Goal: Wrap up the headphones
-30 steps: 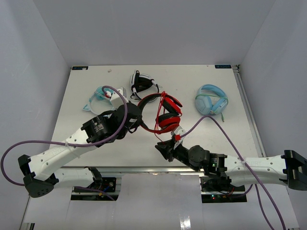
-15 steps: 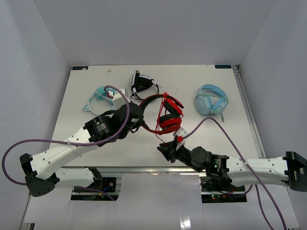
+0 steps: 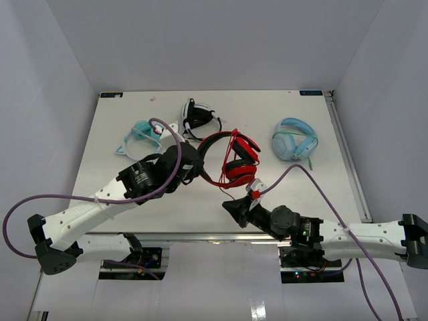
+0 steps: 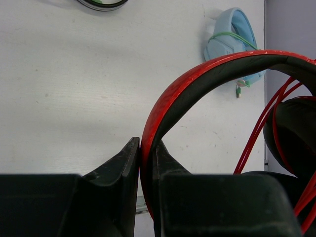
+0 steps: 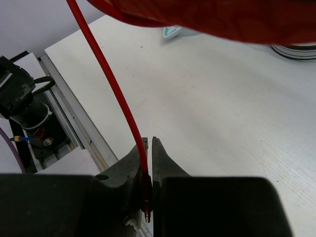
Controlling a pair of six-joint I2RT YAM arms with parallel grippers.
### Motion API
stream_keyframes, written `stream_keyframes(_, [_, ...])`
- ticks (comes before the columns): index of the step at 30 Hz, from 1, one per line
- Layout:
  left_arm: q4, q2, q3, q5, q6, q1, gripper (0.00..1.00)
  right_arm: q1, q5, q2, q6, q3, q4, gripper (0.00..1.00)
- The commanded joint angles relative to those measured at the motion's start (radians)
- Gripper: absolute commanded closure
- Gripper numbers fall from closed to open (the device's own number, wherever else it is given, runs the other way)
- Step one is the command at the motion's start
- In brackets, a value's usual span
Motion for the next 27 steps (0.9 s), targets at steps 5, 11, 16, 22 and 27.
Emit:
stream_keyframes(5, [0.227,-0.084,-0.015,0.265,0.191,0.002,1.0,0.004,0.066,-0.123,-0.03,-0.054,0.033,0.92])
stream_keyframes(11, [0.282,-0.109,-0.012,0.421,0.29,0.007,1.0,0.004,0.045,-0.186,-0.04,-0.074,0.045,0.92])
stream_keyframes(16, [0.315,-0.112,0.0,0.568,0.455,0.007,1.0,0.004,-0.017,-0.234,-0.05,-0.075,0.045,0.92])
stream_keyframes(22, [0.308,-0.091,0.042,0.723,0.686,0.007,1.0,0.004,-0.115,-0.272,-0.034,-0.074,0.027,0.92])
stream_keyframes(27, [0.309,-0.083,0.06,0.768,0.801,0.007,1.0,0.004,-0.163,-0.257,-0.025,-0.074,0.033,0.92])
